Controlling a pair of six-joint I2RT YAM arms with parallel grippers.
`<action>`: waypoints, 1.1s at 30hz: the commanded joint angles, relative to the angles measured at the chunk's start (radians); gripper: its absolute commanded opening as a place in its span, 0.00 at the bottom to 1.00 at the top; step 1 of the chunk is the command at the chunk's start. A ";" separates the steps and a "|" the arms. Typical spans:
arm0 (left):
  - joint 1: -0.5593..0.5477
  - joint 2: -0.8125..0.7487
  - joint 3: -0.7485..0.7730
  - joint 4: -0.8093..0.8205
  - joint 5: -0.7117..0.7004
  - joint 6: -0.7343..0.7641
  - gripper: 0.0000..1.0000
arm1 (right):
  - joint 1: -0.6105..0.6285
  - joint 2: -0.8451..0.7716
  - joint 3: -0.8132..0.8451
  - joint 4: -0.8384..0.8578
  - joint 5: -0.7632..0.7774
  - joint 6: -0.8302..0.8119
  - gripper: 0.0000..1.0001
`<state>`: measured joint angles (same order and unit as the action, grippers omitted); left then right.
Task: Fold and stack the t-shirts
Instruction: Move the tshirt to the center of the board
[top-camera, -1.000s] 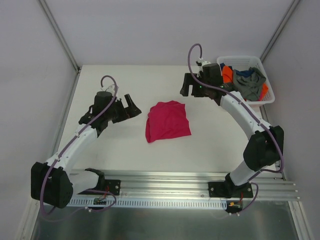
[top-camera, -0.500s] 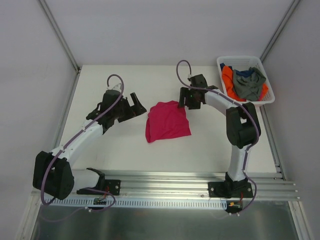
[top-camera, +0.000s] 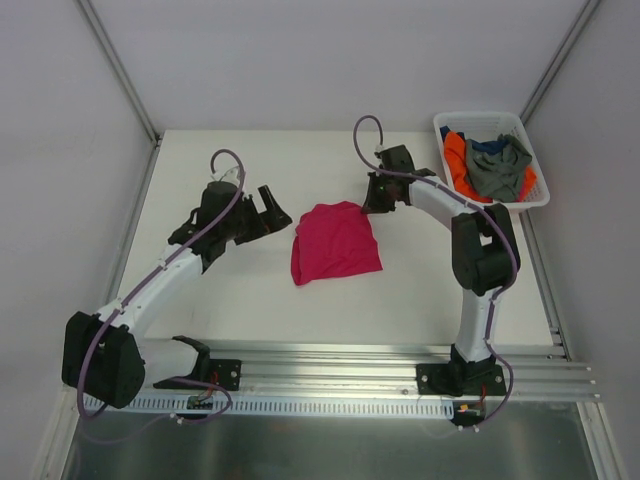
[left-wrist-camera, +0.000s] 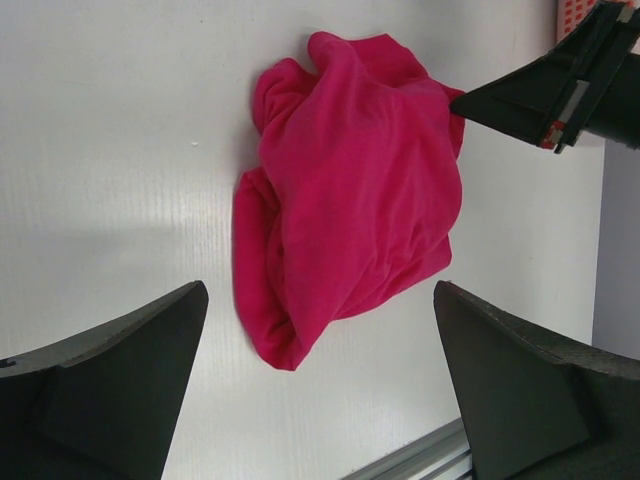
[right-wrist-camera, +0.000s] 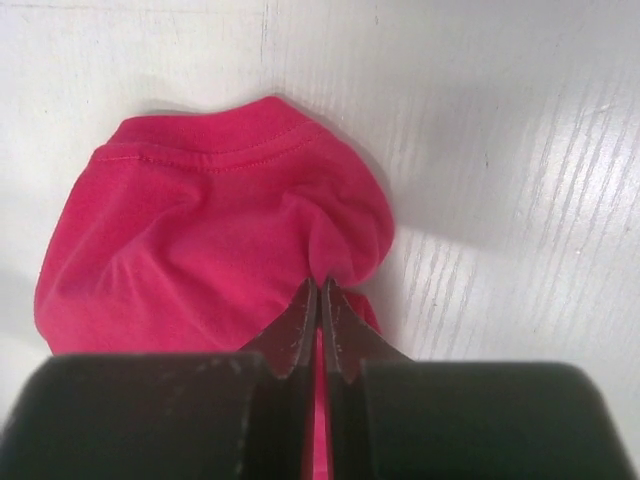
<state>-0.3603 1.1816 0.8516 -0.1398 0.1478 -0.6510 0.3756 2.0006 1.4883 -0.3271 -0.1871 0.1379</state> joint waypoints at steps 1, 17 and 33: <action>-0.005 0.036 0.024 0.011 0.021 0.027 0.99 | -0.003 -0.061 0.044 0.006 -0.018 -0.012 0.01; 0.139 -0.008 0.095 -0.044 -0.007 -0.062 0.99 | 0.060 -0.303 0.522 0.183 -0.325 -0.006 0.01; 0.247 -0.122 0.133 -0.127 0.019 0.068 0.99 | 0.149 -0.505 -0.032 -0.077 -0.409 -0.185 0.01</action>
<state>-0.1165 1.0443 0.9794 -0.2386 0.1410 -0.6220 0.5251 1.4963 1.5402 -0.2089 -0.5430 0.0612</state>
